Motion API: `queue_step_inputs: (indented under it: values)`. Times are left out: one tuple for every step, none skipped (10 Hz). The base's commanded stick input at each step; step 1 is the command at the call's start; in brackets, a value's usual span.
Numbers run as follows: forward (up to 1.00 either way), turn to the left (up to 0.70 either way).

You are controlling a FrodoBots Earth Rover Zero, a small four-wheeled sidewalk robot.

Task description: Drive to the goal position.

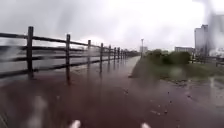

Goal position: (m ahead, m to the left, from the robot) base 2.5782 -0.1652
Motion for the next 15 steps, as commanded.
queue_step_inputs:
  values:
    - [0.7,0.0]
    - [0.7,0.0]
    - [0.7,0.0]
    - [0.7,0.0]
    - [0.7,0.0]
    - [0.7,0.0]
    - [0.7,0.0]
    - [0.7,0.0]
    - [0.7,0.0]
    - [0.7,0.0]
    - [0.7,0.0]
    - [0.7,0.0]
    - [0.7,0.0]
    - [0.7,0.0]
    - [0.7,0.0]
